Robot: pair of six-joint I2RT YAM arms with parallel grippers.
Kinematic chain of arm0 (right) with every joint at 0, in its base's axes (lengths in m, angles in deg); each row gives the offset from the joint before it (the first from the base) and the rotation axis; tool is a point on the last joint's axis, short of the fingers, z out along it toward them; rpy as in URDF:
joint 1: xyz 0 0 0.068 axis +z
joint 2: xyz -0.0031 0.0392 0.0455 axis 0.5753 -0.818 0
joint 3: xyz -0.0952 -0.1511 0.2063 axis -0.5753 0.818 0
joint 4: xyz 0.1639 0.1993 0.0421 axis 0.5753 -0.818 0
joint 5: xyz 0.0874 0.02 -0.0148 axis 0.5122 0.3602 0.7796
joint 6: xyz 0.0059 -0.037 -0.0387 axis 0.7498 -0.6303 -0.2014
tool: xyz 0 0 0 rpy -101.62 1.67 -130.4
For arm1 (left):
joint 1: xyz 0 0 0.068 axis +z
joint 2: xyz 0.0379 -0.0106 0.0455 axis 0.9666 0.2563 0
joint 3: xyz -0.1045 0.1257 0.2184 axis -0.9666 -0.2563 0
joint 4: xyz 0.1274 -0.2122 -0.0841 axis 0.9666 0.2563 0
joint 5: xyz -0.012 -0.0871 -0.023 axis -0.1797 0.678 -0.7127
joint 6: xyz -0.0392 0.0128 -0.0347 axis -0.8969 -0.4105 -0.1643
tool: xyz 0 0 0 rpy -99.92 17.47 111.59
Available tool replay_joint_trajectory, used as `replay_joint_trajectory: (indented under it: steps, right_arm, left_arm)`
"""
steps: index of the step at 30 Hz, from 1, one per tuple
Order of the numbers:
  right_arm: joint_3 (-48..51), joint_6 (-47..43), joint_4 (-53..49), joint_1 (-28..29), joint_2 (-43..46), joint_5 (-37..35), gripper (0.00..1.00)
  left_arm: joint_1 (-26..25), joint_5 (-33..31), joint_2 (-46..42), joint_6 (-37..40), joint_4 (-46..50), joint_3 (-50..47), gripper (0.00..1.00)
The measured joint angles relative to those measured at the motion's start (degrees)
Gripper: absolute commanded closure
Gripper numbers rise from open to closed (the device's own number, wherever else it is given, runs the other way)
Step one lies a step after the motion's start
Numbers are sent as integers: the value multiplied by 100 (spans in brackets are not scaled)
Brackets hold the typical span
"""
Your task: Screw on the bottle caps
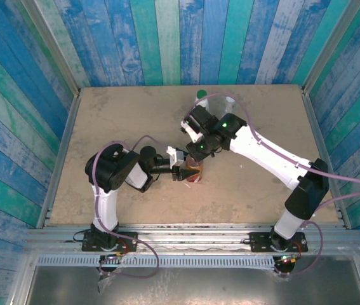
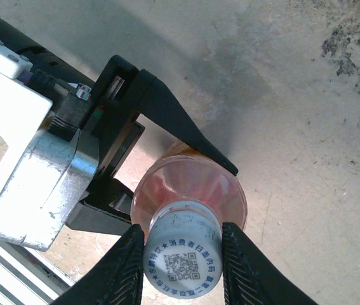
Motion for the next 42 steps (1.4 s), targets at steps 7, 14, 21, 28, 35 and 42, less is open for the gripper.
replay_joint_trajectory:
  steps: [7,14,21,28,35,42]
  right_arm:
    - [0,-367,-7,-9,0,68,68]
    - [-291,-1609,-356,-44,-177,264,71]
    - [-557,-2345,-872,-39,-313,485,71]
    - [-586,-2870,-1248,-42,-293,654,71]
    - [-586,-3211,-1320,-39,-293,728,64]
    - [-581,-3158,-1290,-4,-343,822,43]
  left_arm:
    - [7,55,0,26,17,11,42]
    - [24,260,-96,212,310,74,50]
    - [-76,544,-201,103,503,28,44]
    - [-221,802,-293,271,901,116,44]
    - [-236,887,-293,398,977,149,44]
    - [-251,911,-306,448,1137,219,44]
